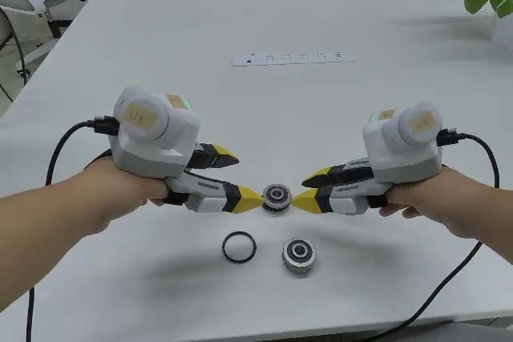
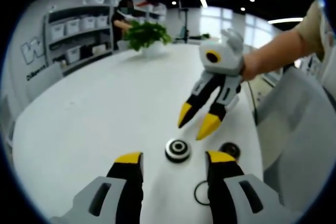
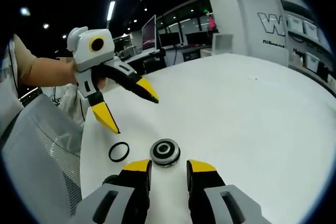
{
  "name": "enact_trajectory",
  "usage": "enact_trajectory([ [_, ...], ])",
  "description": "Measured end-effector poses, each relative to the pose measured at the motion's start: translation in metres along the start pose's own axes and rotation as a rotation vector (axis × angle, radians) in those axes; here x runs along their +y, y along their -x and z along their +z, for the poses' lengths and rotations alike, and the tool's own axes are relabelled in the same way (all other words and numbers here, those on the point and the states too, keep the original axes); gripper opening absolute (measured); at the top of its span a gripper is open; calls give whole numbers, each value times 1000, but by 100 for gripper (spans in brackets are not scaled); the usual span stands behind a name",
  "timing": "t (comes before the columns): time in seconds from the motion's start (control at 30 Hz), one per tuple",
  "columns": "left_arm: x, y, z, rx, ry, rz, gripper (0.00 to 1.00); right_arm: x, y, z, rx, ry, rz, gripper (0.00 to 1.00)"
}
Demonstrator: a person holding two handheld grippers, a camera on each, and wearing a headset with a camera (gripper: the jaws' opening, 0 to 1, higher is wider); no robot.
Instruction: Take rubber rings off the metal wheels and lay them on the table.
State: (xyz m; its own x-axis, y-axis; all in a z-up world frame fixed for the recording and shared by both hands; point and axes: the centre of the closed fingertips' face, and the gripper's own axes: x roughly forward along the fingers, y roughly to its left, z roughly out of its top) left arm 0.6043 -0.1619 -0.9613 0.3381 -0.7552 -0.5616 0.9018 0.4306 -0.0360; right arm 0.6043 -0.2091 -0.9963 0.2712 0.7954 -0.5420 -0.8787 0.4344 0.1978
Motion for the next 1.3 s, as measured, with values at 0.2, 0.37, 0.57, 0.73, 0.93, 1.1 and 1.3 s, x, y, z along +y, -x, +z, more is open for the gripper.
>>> enact_trajectory([
  [0.2,-3,-9,-3,14,-8,-17,46,-1,-2,-2,-2,4,1,25],
  [0.37,-4,-17,-5,21,-11,-28,42,-2,-3,-4,-2,0,3,25],
  [0.57,-6,-26,-8,34,-12,-42,38,-4,-5,-7,0,11,5,24],
  [0.73,-9,-32,-10,42,-12,-60,33,-6,-5,-8,-2,8,5,24],
  [0.93,-8,-40,-11,50,-24,-65,30,-7,-5,-9,-1,7,4,24],
  [1.1,-7,-46,-9,50,-31,-71,26,-7,-5,-9,-3,4,4,24],
  [1.3,-8,-50,-11,62,-52,-73,22,-7,-4,-10,-1,2,2,25],
])
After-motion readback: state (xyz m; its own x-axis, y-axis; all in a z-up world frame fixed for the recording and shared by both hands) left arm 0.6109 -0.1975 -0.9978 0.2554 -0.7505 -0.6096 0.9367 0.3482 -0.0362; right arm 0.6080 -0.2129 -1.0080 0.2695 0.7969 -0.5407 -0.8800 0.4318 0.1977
